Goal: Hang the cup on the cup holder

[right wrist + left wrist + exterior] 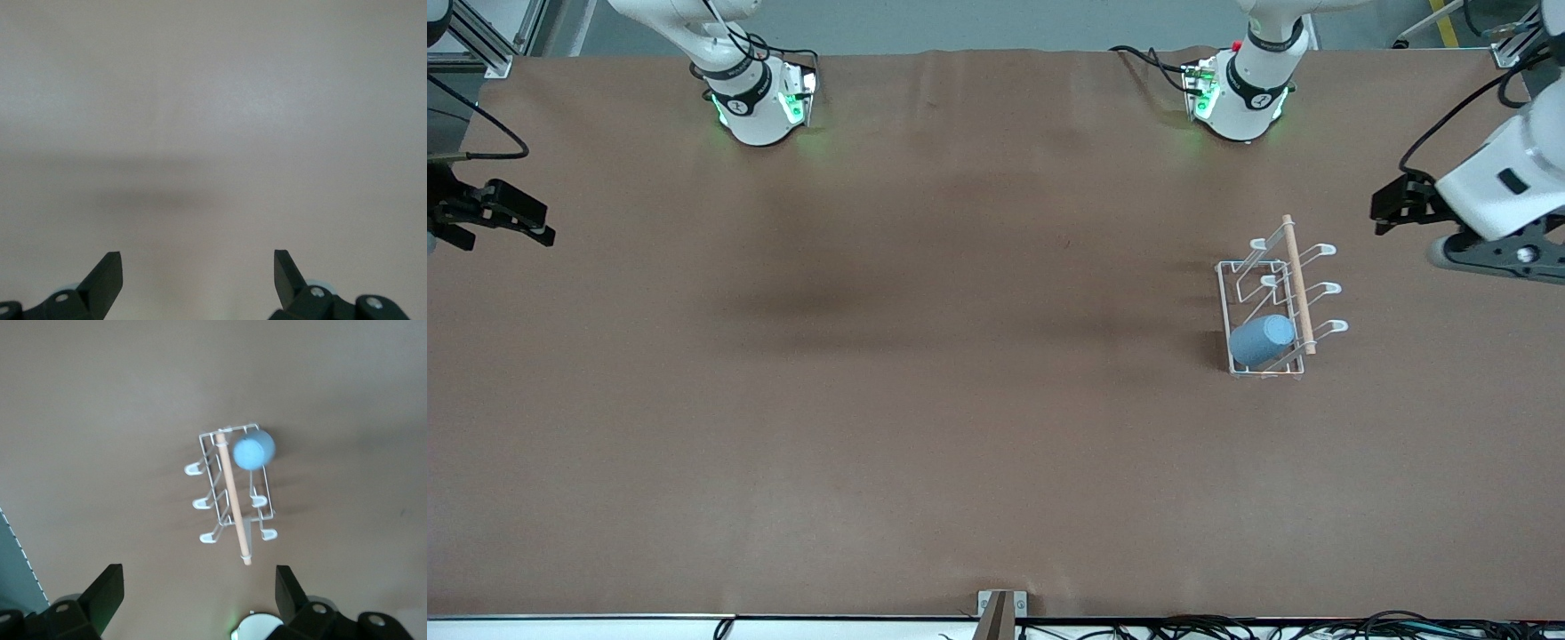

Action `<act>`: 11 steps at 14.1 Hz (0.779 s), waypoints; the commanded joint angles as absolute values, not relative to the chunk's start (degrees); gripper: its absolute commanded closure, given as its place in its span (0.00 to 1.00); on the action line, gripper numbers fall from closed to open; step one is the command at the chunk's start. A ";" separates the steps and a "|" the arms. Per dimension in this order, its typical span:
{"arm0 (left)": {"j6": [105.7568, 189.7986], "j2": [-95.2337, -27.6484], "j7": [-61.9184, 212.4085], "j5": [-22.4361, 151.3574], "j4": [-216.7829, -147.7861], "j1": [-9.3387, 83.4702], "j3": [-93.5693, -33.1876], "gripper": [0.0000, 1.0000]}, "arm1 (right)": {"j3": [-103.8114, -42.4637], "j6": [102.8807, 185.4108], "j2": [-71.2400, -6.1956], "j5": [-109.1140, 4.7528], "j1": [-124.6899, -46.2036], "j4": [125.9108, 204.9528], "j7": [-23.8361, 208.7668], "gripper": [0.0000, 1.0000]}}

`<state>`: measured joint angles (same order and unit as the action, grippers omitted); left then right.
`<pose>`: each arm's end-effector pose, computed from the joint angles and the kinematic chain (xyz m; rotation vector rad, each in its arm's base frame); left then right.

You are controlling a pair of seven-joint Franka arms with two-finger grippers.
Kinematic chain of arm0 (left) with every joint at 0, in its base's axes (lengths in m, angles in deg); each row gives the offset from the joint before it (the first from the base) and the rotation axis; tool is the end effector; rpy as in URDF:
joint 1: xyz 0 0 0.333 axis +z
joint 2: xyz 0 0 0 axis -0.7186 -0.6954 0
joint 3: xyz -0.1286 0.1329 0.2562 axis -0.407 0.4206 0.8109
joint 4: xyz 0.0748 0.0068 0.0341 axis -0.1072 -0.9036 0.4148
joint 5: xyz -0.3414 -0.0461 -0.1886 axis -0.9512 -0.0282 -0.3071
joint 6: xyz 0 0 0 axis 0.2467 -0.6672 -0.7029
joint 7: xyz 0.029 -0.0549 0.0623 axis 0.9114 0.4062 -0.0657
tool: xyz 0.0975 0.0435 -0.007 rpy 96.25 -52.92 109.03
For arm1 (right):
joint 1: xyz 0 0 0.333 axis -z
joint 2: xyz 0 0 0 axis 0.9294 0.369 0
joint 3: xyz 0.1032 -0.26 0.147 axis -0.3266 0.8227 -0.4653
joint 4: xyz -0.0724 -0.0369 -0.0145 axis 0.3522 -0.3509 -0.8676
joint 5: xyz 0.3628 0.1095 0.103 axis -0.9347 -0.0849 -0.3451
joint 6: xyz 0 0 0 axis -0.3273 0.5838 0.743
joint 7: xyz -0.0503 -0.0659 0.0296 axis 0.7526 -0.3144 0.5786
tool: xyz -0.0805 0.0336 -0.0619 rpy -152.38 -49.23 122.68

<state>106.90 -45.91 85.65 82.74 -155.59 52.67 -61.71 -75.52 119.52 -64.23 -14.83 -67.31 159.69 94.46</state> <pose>0.5774 -0.0612 0.6464 -3.0057 0.3155 0.1639 0.5431 -0.0402 0.6195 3.1357 0.0804 -0.0097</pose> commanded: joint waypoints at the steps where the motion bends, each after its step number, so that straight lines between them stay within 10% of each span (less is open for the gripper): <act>1: 111.28 -41.28 84.61 78.04 -157.00 53.94 -60.09 0.00 | -75.07 119.58 -64.38 -16.04 -67.65 159.93 93.50 0.00; 11: 114.36 -29.77 77.48 73.98 -172.37 52.53 -58.41 0.00 | -75.07 119.93 -64.38 -16.13 -67.65 160.10 93.50 0.00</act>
<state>111.40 -34.94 78.35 75.14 -165.57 52.72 -59.05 -75.46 119.52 -64.18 -15.17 -67.31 159.69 94.43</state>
